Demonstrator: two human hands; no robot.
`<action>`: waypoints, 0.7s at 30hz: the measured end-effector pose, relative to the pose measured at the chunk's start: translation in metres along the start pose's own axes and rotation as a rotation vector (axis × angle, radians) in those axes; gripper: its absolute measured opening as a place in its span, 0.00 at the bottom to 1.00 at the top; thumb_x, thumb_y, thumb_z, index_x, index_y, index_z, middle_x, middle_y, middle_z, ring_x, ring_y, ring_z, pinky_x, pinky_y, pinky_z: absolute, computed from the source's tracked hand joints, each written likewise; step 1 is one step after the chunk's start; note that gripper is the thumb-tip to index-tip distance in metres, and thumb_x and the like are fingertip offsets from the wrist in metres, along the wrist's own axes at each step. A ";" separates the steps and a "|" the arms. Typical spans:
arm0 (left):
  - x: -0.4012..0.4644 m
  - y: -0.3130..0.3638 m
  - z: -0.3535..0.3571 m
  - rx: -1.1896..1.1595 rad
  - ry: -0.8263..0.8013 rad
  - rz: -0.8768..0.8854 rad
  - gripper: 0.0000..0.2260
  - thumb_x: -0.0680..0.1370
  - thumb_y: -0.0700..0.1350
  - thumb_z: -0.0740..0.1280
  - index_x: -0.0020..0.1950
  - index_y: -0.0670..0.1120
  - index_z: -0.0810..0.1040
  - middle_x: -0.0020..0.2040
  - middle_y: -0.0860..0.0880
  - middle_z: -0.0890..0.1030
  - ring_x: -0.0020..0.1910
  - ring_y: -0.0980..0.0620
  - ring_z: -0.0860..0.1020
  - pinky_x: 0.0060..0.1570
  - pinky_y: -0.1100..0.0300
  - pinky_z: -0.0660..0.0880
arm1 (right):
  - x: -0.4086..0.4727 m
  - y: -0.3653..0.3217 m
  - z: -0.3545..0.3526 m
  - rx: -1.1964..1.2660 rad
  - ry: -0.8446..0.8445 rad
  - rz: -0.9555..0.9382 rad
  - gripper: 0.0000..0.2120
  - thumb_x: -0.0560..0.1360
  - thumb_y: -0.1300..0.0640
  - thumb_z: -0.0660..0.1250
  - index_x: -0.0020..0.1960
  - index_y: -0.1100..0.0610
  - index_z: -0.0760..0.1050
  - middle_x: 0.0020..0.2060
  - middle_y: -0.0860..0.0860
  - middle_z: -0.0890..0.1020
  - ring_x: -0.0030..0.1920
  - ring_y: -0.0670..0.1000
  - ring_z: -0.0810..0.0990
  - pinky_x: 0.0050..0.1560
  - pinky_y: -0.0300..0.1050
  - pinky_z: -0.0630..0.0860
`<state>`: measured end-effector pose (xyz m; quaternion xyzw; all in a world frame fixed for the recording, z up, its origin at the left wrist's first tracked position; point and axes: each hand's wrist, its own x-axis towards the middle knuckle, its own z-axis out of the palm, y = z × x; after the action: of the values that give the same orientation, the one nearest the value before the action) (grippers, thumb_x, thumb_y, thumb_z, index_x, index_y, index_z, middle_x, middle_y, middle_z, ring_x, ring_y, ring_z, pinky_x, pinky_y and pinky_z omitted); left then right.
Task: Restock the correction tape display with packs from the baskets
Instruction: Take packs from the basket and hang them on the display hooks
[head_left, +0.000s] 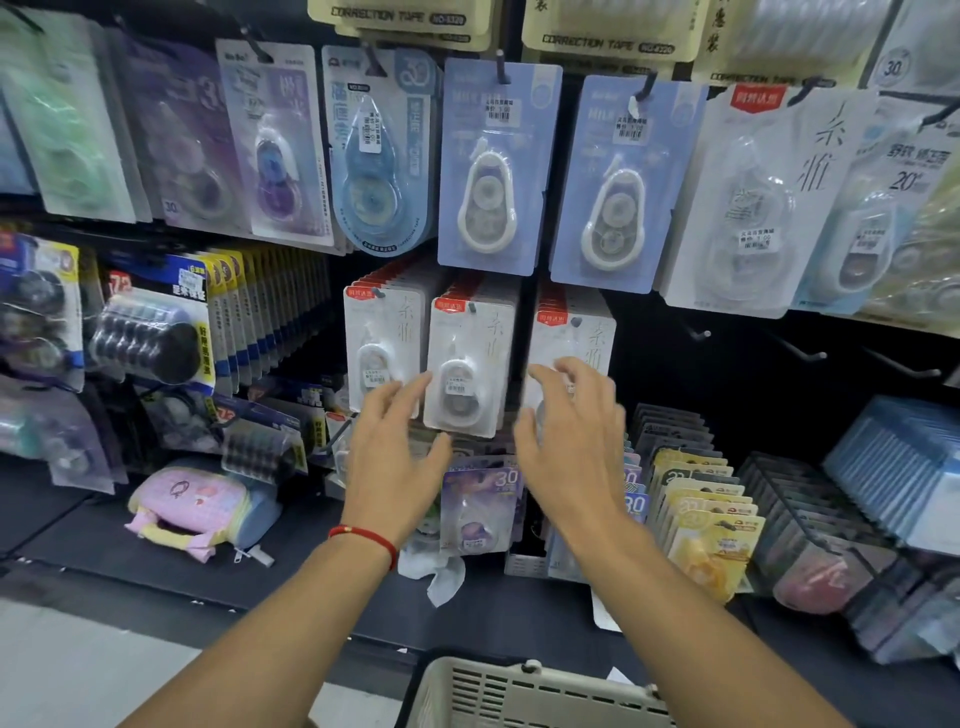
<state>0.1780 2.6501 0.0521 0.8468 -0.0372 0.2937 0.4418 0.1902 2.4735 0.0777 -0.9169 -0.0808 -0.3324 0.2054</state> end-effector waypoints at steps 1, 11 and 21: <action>0.002 -0.002 0.002 0.053 -0.017 0.052 0.29 0.78 0.39 0.73 0.78 0.54 0.73 0.71 0.47 0.71 0.70 0.47 0.71 0.71 0.55 0.69 | -0.002 0.008 -0.002 -0.101 0.006 -0.022 0.22 0.79 0.57 0.68 0.73 0.54 0.74 0.73 0.55 0.71 0.73 0.57 0.68 0.69 0.57 0.70; -0.006 -0.003 0.011 0.308 -0.277 0.187 0.35 0.77 0.38 0.70 0.82 0.56 0.65 0.75 0.46 0.63 0.73 0.45 0.66 0.68 0.49 0.74 | -0.061 0.067 -0.020 -0.066 -0.232 -0.049 0.30 0.82 0.60 0.64 0.82 0.49 0.64 0.85 0.52 0.55 0.79 0.54 0.64 0.69 0.54 0.73; -0.104 0.021 0.071 0.523 -0.839 0.157 0.23 0.78 0.48 0.67 0.74 0.54 0.74 0.69 0.48 0.72 0.72 0.43 0.68 0.69 0.49 0.70 | -0.195 0.170 -0.045 -0.442 -0.800 0.107 0.21 0.83 0.52 0.60 0.75 0.48 0.69 0.76 0.49 0.68 0.73 0.55 0.69 0.63 0.51 0.71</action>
<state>0.1183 2.5625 -0.0190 0.9691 -0.2003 -0.0403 0.1384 0.0632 2.2982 -0.0718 -0.9979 -0.0335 0.0496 -0.0256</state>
